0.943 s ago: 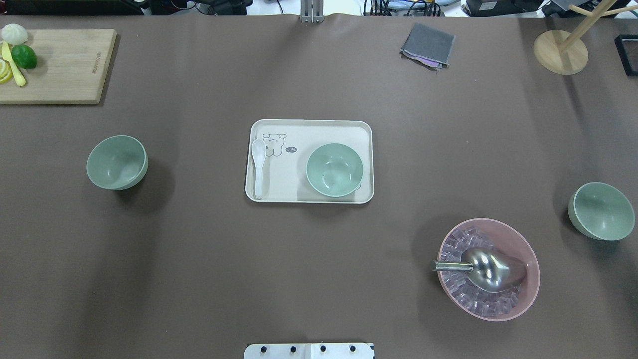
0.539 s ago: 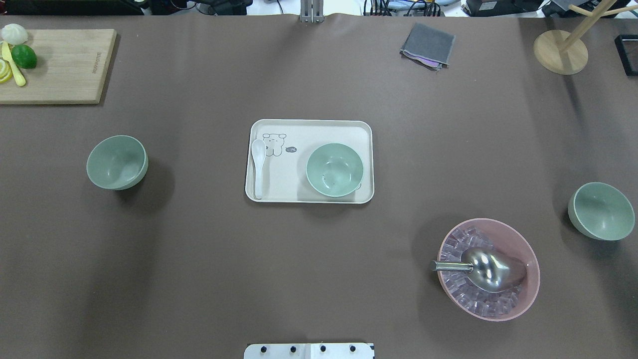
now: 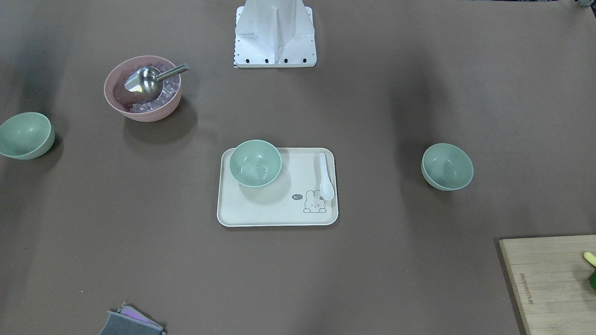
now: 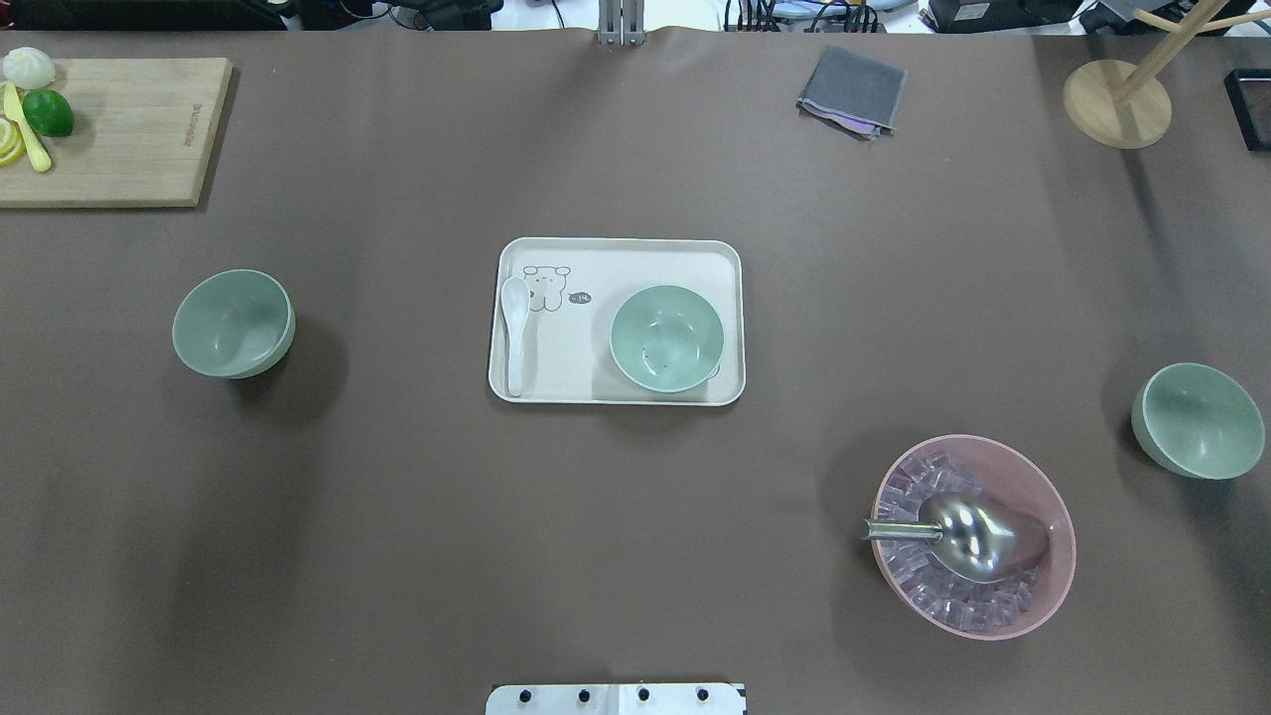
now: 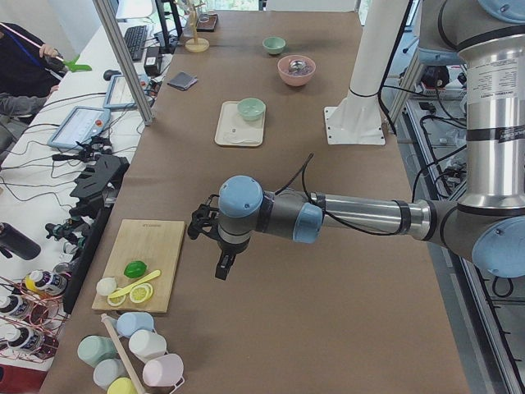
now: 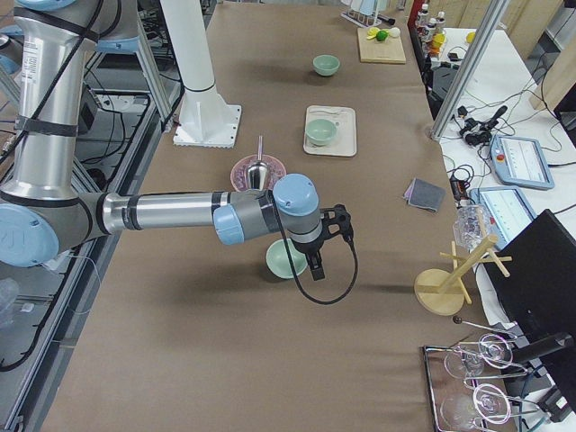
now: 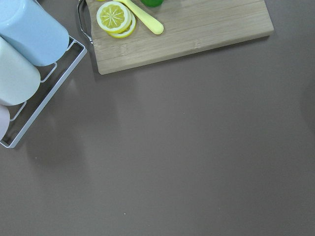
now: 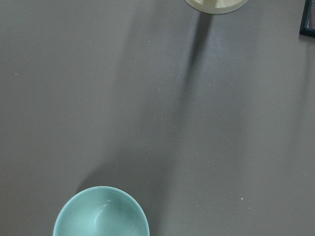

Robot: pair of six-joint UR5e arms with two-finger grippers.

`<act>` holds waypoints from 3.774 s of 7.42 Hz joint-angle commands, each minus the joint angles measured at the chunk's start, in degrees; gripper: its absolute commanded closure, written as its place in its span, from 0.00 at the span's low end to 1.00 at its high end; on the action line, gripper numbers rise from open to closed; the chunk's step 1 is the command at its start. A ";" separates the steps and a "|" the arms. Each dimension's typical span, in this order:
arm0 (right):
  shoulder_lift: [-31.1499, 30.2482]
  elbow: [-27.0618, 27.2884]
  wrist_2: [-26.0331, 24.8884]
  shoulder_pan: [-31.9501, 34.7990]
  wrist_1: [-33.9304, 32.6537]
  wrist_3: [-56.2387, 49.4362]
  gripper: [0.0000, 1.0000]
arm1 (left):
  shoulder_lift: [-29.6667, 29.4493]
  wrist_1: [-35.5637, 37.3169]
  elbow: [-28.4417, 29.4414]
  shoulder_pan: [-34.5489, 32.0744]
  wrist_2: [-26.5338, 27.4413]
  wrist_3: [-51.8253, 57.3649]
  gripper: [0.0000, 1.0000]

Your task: Stack green bowls together

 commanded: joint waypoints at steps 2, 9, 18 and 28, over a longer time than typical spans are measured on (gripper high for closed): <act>2.10 -2.07 -0.18 -6.55 3.93 11.56 0.00 | -1.88 -5.86 0.09 3.62 -8.05 -4.90 0.02; 8.62 -2.33 -9.33 -18.81 3.67 33.78 0.00 | -15.76 -7.09 5.60 31.32 7.58 -42.11 0.01; 8.54 -2.25 -9.33 -18.90 4.10 33.95 0.00 | -18.60 -17.37 14.32 35.29 8.55 -41.86 0.49; 8.62 -2.25 -9.24 -18.98 4.19 34.04 0.00 | -18.69 -17.28 13.00 35.91 8.37 -41.77 0.86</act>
